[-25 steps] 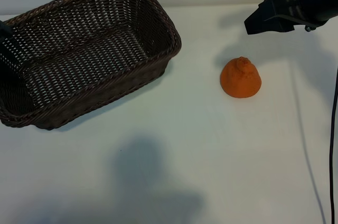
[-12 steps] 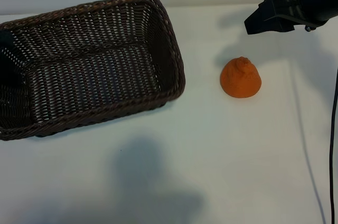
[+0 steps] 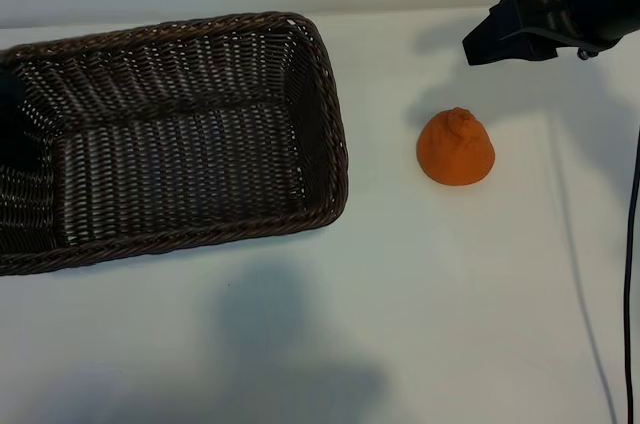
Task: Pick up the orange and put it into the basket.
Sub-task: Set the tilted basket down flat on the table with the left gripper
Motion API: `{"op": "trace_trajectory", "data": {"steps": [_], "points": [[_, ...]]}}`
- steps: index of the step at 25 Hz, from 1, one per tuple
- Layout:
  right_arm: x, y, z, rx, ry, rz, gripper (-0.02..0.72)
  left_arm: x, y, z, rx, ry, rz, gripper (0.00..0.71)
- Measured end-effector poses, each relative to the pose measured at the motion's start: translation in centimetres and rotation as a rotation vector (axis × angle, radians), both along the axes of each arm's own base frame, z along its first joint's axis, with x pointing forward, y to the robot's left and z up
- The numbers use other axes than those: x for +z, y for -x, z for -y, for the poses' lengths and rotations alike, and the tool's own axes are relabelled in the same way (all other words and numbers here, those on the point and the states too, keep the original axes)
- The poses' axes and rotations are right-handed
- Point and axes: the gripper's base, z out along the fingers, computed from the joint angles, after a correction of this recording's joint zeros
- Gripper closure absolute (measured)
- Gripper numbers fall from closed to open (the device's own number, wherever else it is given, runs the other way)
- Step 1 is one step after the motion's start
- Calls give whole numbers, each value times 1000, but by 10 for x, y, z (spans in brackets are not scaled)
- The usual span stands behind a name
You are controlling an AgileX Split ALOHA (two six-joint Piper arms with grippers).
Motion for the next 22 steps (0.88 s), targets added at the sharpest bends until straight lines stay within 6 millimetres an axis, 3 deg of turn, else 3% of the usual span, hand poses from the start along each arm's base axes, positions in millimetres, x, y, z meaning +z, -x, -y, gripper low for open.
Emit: {"op": "trace_trajectory", "data": {"steps": [13, 22], "points": [[0, 0, 0, 1, 0, -1, 254, -2, -23, 1, 5, 72, -19, 560], [0, 0, 0, 1, 0, -1, 254, 5, -59, 17, -36, 68, 13, 561]]}}
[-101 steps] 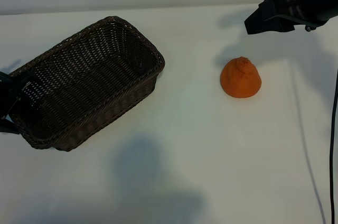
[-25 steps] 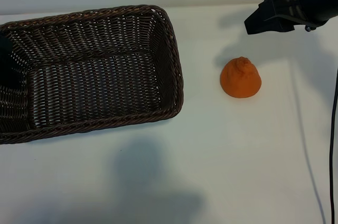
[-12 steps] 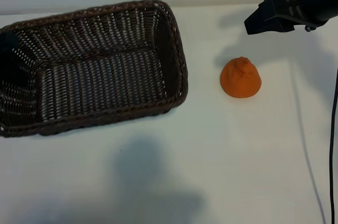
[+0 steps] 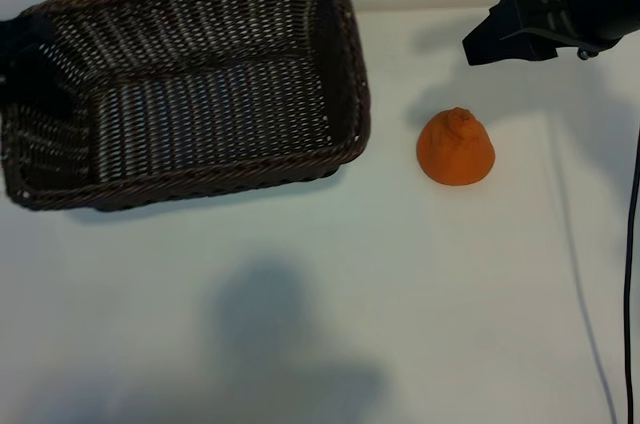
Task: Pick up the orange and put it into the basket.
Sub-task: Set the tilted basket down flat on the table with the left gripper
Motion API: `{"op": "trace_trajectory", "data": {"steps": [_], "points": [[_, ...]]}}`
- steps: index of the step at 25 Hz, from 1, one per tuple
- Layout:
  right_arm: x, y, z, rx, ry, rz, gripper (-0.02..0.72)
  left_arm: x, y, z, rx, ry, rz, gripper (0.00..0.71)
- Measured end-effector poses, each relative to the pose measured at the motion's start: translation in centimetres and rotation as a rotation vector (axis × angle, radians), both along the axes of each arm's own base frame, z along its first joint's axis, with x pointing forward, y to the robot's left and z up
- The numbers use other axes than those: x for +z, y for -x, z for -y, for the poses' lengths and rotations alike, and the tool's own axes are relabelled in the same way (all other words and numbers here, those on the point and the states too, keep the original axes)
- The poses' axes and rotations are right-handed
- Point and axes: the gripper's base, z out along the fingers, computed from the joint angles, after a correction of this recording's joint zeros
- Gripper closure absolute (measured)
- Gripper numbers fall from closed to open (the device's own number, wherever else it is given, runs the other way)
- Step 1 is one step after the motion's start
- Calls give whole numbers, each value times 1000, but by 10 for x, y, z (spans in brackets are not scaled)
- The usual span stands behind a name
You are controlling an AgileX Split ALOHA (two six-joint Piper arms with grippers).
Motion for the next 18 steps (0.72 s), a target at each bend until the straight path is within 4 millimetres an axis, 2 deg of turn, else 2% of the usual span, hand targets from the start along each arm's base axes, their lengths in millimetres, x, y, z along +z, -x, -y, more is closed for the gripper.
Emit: {"op": "trace_trajectory", "data": {"steps": [10, 14, 18], "points": [[0, 0, 0, 0, 0, 0, 255, -18, -42, 47, -90, 7, -34, 561], [0, 0, 0, 0, 0, 0, 255, -24, -50, 68, -112, 9, -55, 561], [0, 0, 0, 1, 0, -1, 255, -27, -51, 74, -95, 12, -75, 561]]}}
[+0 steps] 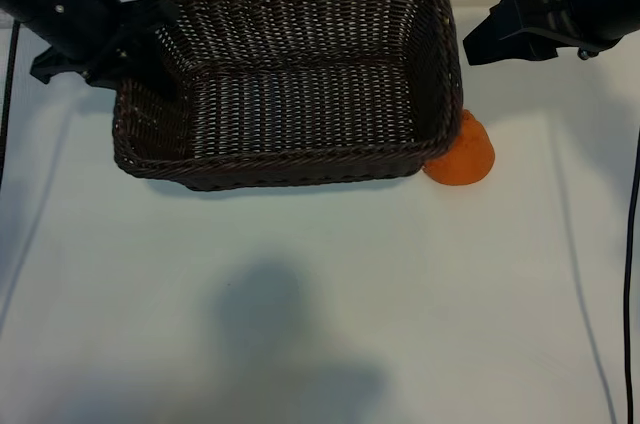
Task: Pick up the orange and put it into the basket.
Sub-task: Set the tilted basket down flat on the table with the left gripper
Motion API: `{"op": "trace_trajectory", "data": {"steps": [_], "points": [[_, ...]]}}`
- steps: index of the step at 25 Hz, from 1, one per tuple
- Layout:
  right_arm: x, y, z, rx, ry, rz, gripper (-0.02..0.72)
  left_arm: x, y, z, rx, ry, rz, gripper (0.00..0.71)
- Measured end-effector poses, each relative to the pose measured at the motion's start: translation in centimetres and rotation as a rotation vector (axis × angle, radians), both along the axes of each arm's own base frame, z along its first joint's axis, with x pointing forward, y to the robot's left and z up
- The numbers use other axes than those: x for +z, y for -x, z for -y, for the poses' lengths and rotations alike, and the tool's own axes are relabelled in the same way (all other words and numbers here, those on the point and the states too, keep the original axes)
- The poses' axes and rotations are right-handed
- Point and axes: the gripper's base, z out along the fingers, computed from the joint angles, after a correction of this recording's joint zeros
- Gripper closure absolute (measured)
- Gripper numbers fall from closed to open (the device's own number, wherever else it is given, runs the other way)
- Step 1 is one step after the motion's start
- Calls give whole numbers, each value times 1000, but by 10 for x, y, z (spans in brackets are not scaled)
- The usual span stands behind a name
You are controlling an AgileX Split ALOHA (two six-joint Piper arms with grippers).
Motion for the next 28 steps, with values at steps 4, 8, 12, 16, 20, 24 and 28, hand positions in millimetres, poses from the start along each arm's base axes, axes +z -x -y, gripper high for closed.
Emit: {"op": "trace_trajectory", "data": {"steps": [4, 8, 12, 16, 20, 24, 28], "points": [[0, 0, 0, 1, 0, -2, 255, 0, 0, 0, 17, -1, -9, 561], [0, 0, 0, 1, 0, -2, 255, 0, 0, 0, 15, -5, -8, 561], [0, 0, 0, 1, 0, -2, 255, -1, 0, -3, 7, -36, -7, 561], [0, 0, 0, 1, 0, -2, 255, -2, 0, -4, 5, -43, -7, 561], [0, 0, 0, 1, 0, -2, 255, -2, 0, -4, 5, -44, -7, 561], [0, 0, 0, 1, 0, -2, 256, -2, 0, -4, 5, -45, -7, 561], [0, 0, 0, 1, 0, -2, 256, -8, 4, -4, -4, -45, -30, 561]]}}
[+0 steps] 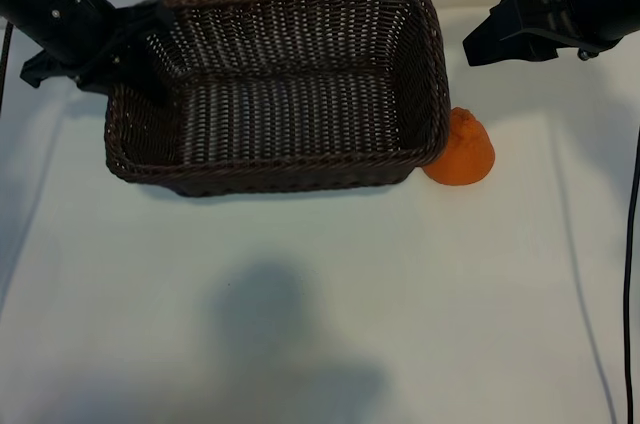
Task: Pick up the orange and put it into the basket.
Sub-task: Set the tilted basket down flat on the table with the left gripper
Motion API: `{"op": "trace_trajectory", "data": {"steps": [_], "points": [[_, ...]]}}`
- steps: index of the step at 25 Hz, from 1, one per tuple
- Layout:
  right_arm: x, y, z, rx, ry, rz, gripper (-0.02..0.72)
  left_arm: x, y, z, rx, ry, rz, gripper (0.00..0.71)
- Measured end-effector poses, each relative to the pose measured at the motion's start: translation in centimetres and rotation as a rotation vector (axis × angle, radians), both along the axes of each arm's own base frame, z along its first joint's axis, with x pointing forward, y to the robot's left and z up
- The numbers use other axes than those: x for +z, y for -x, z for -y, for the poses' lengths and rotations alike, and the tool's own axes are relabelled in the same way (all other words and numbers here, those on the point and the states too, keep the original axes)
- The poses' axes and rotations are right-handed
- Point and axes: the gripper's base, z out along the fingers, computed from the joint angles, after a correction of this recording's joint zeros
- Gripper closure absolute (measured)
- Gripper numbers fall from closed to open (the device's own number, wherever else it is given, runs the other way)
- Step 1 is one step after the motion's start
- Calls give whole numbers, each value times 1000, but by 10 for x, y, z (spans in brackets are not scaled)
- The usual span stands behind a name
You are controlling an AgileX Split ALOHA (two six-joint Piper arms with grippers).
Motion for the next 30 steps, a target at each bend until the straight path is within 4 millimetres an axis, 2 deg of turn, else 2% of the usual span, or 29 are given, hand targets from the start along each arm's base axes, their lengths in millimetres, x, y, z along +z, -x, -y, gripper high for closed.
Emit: {"op": "trace_trajectory", "data": {"steps": [4, 14, 27, 30], "points": [[0, 0, 0, 0, 0, 0, 256, -14, 8, -1, -11, -15, -51, 561], [0, 0, 0, 0, 0, 0, 256, -26, 15, -2, -27, -24, -84, 561], [0, 0, 0, 0, 0, 0, 256, -28, 10, -3, -10, -32, -30, 561], [0, 0, 0, 0, 0, 0, 256, -34, 8, -3, -4, -29, -38, 561]]}}
